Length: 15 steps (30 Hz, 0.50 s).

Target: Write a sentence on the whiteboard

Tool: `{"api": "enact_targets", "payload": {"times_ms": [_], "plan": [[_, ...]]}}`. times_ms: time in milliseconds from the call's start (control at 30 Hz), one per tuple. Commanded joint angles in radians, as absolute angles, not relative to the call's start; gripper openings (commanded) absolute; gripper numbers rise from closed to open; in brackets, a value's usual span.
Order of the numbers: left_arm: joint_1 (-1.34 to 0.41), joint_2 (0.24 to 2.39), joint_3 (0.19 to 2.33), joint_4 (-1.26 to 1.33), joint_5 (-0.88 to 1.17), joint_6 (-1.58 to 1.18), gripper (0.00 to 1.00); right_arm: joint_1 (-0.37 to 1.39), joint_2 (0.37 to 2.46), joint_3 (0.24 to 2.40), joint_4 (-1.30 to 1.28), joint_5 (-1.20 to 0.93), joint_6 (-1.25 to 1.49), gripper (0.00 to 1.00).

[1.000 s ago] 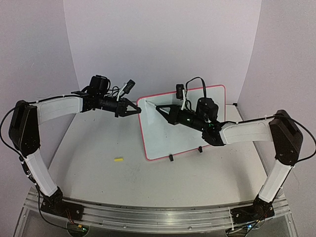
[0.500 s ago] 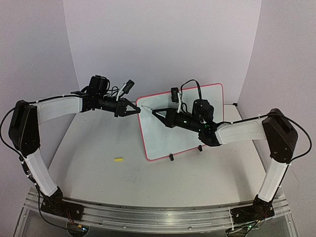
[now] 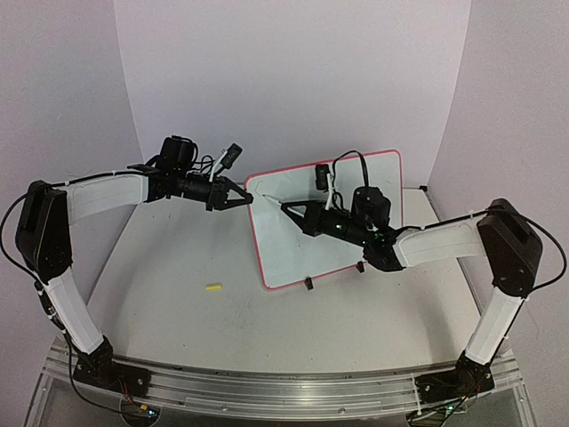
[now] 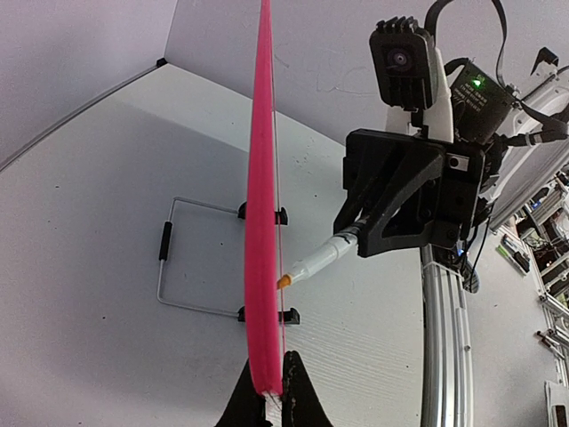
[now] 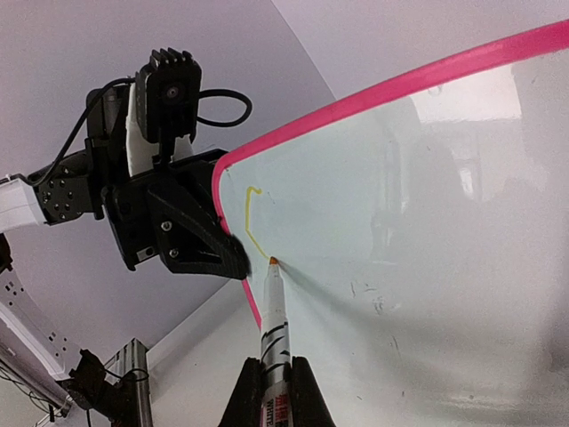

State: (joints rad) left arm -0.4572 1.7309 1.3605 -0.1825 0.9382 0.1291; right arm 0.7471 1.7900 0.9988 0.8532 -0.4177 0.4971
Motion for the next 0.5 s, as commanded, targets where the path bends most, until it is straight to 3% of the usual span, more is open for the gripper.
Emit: {"api": "enact_targets", "payload": {"times_ms": [0,467], "plan": [[-0.46,1.702,1.353,-0.19,0.935,0.172,0.0,0.738,1.749,0.982,0.873,-0.329,0.482,0.0],[-0.46,1.697,1.353,-0.189,0.935,0.171,0.0,0.738,1.753,0.934,0.871,-0.347,0.494,0.0]]}}
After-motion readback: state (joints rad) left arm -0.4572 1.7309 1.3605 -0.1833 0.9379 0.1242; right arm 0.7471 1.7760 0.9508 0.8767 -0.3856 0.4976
